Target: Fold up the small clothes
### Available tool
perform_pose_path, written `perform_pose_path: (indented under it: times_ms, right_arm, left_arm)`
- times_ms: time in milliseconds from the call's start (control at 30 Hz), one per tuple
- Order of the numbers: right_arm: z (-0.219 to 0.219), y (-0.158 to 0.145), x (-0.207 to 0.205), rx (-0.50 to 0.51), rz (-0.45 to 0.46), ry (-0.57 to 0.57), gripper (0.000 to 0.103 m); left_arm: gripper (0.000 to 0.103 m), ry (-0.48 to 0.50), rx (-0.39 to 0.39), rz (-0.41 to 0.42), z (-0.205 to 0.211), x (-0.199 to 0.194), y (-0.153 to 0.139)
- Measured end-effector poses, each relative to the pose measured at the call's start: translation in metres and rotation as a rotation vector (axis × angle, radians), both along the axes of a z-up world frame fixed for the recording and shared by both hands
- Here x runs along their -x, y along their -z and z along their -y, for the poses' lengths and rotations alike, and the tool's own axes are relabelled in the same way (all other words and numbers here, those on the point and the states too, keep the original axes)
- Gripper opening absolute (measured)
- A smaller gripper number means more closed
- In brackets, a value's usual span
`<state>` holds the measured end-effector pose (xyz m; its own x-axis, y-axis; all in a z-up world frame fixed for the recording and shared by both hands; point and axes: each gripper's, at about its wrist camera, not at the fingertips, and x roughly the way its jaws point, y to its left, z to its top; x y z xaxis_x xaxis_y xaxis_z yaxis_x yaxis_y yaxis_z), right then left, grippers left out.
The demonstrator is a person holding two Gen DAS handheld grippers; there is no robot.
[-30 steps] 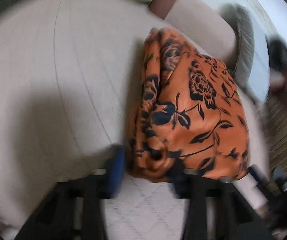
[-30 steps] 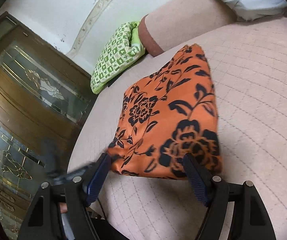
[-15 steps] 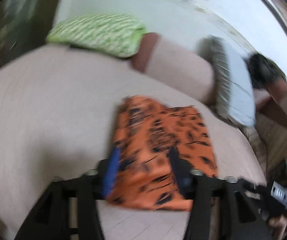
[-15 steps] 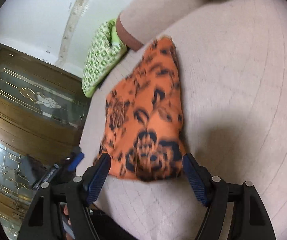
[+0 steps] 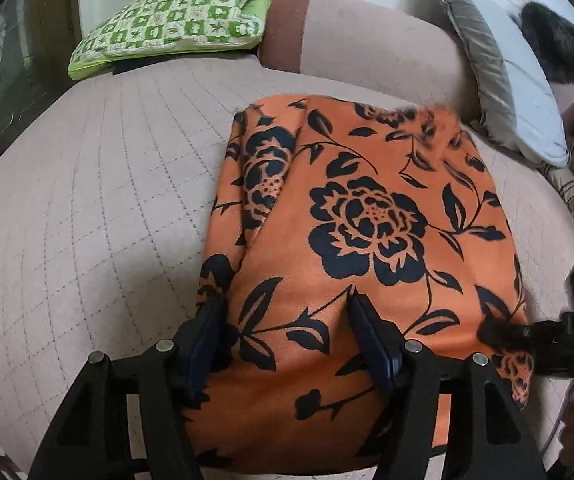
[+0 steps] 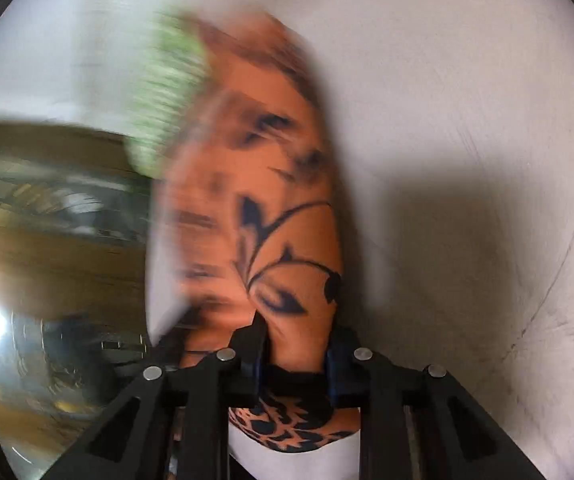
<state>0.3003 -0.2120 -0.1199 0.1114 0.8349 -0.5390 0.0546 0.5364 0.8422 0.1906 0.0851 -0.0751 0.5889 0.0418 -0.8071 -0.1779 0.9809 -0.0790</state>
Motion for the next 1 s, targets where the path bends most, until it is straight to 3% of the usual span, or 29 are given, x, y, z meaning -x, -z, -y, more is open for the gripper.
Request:
perform_pose_path:
  times_ms: [33, 67, 100, 133, 200, 267, 367, 433, 467, 500, 533, 600, 633, 667, 700, 733, 767, 800, 833, 1000]
  right_arm:
    - [0.005, -0.007, 0.002, -0.021, 0.021, 0.001, 0.031]
    - [0.01, -0.019, 0.007, -0.01, 0.061, 0.012, 0.048]
    - [0.015, -0.028, 0.011, -0.013, 0.089, 0.021, 0.073]
    - [0.021, -0.035, 0.012, -0.022, 0.108, 0.025, 0.077]
    - [0.036, -0.049, 0.009, -0.032, 0.149, 0.06, 0.077]
    - [0.043, -0.061, -0.005, -0.017, 0.188, 0.087, 0.077]
    - [0.033, -0.06, -0.032, -0.014, 0.179, 0.06, 0.077]
    - [0.018, -0.05, -0.046, 0.065, 0.19, 0.009, 0.076]
    - [0.009, -0.034, -0.05, 0.15, 0.149, -0.018, 0.05]
    - [0.01, -0.021, -0.051, 0.133, 0.094, 0.007, 0.031]
    - [0.012, -0.029, -0.047, 0.131, 0.109, 0.03, 0.03]
    - [0.003, -0.074, -0.027, 0.162, 0.29, 0.018, 0.026]
    - [0.002, -0.069, -0.028, 0.202, 0.309, 0.015, 0.026]
    - [0.01, -0.037, -0.037, 0.21, 0.162, 0.033, 0.031]
    - [0.021, -0.018, -0.043, 0.092, 0.053, 0.078, 0.039]
    - [0.032, -0.016, -0.045, -0.001, 0.014, 0.107, 0.039]
    - [0.036, -0.031, -0.044, 0.009, 0.053, 0.095, 0.046]
    - [0.038, -0.045, -0.04, 0.044, 0.099, 0.093, 0.066]
    - [0.04, -0.053, -0.038, 0.064, 0.122, 0.083, 0.074]
    - [0.041, -0.071, -0.073, 0.108, 0.17, 0.151, 0.077]
  left_arm:
    - [0.066, 0.004, -0.012, 0.004, 0.002, 0.003, -0.003]
    - [0.066, 0.004, -0.011, 0.007, 0.001, 0.008, -0.006]
    - [0.066, -0.001, 0.007, 0.022, 0.0, 0.01, -0.012]
    - [0.066, -0.009, 0.033, 0.053, -0.003, 0.012, -0.022]
    - [0.066, -0.014, 0.047, 0.153, -0.006, 0.017, -0.046]
    - [0.067, 0.004, 0.01, 0.219, 0.0, 0.014, -0.062]
    - [0.067, 0.037, -0.005, 0.148, 0.005, -0.014, -0.045]
    - [0.068, 0.009, -0.028, 0.002, 0.0, -0.033, -0.008]
    - [0.072, -0.01, 0.022, -0.064, -0.008, -0.038, 0.013]
    - [0.073, -0.042, 0.109, -0.032, -0.018, -0.037, 0.019]
    - [0.073, -0.041, 0.115, -0.025, -0.02, -0.036, 0.017]
    - [0.073, -0.028, 0.067, -0.019, -0.015, -0.034, 0.012]
    - [0.073, -0.033, 0.064, -0.016, -0.014, -0.033, 0.013]
    - [0.073, -0.033, 0.072, -0.018, -0.012, -0.033, 0.016]
    - [0.074, -0.028, 0.066, -0.025, -0.01, -0.034, 0.018]
    - [0.074, -0.023, 0.049, -0.016, -0.007, -0.033, 0.016]
    - [0.074, -0.025, 0.041, -0.014, -0.007, -0.032, 0.015]
    - [0.074, -0.023, 0.051, -0.017, -0.007, -0.033, 0.017]
    - [0.074, -0.024, 0.062, -0.02, -0.009, -0.033, 0.018]
    - [0.074, -0.031, 0.071, -0.024, -0.008, -0.035, 0.021]
